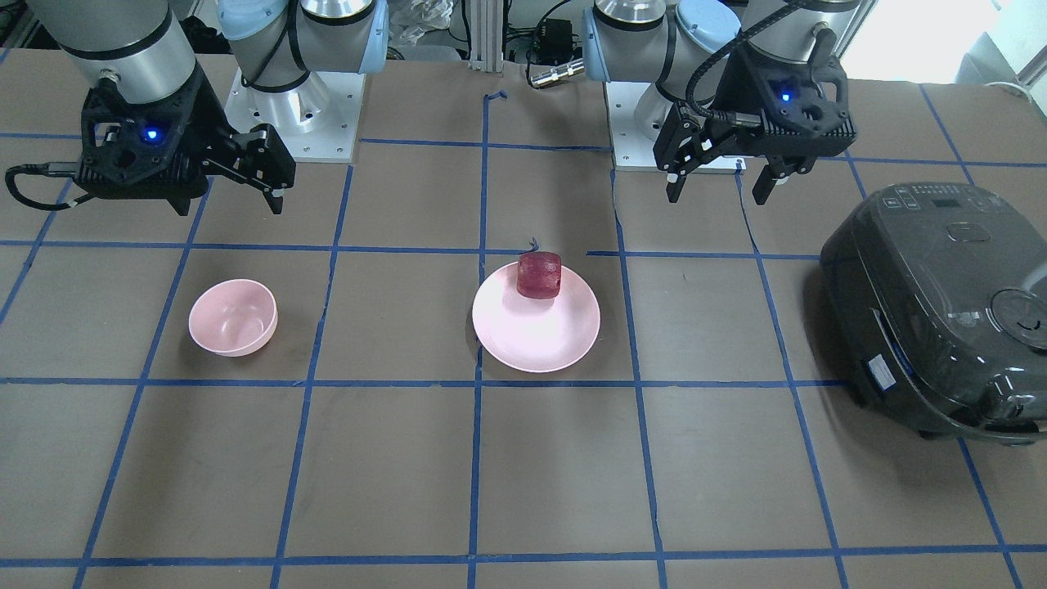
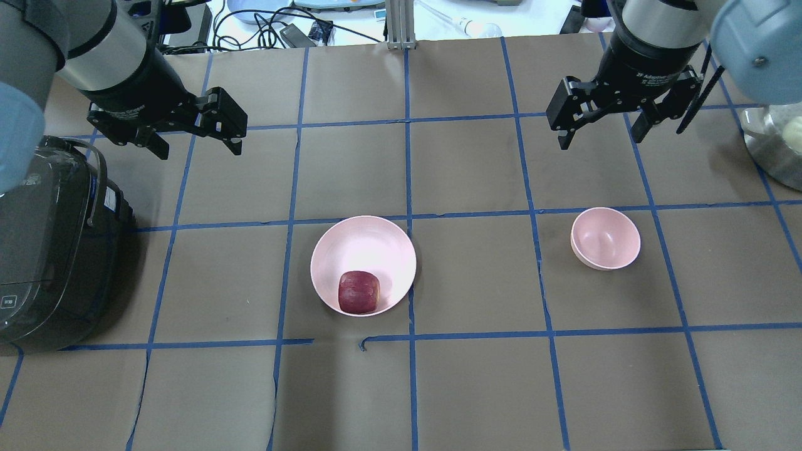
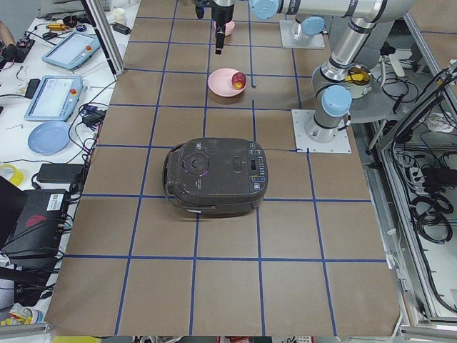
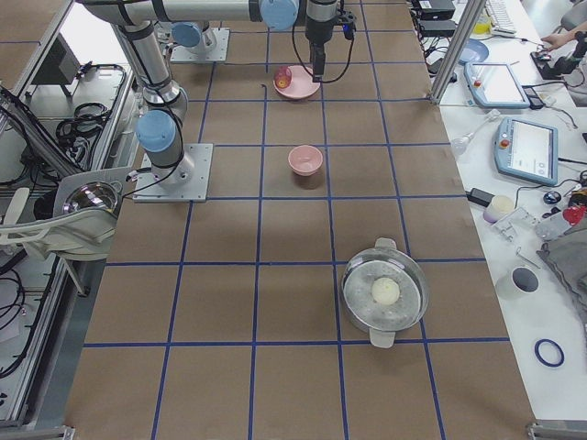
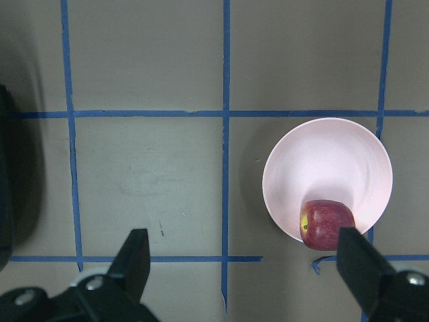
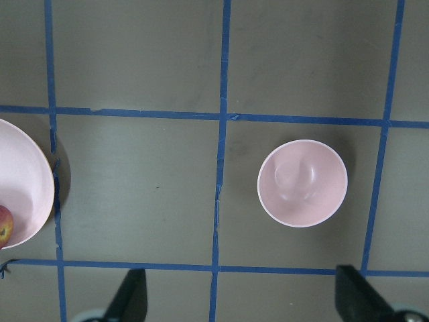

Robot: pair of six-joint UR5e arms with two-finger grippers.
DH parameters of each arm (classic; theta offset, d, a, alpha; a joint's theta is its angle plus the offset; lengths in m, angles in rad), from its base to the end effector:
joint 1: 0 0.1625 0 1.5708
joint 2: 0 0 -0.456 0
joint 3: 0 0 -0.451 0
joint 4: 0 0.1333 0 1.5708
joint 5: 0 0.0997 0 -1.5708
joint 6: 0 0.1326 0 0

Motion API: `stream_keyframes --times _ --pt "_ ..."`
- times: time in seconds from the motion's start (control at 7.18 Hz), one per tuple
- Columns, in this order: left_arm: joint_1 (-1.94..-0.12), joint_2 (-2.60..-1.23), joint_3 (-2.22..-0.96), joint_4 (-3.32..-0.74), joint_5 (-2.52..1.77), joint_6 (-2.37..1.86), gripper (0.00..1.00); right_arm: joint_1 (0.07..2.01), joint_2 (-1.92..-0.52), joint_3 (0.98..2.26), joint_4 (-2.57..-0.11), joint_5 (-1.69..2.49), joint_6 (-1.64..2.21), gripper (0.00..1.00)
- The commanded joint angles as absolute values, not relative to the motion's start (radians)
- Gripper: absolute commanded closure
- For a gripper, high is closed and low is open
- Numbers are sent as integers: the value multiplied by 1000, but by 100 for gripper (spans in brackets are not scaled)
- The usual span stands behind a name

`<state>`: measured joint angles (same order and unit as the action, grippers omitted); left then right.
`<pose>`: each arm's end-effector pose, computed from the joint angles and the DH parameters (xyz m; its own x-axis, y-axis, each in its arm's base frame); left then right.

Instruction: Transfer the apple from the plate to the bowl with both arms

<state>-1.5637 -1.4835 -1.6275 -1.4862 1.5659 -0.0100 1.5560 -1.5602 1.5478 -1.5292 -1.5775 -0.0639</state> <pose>-0.1302 -0.5262 0.5103 -0.9998 -0.0165 0.0060 -0.0171 0.9932 -0.1149 0.1242 -0.5535 0.4886 -0.9988 -0.0492 0.0048 -0.0491 0.9984 0.0296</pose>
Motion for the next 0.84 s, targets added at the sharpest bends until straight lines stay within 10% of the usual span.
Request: stream_keyframes --times 0.0,0.7 --pt "-1563 -1482 -1624 -1486 1566 -8 0 1557 -1560 1548 -1528 -1578 -63 0" --pt "-1574 -1535 -1606 -1516 1566 -18 0 1516 -1555 1549 -1539 -1575 -64 0"
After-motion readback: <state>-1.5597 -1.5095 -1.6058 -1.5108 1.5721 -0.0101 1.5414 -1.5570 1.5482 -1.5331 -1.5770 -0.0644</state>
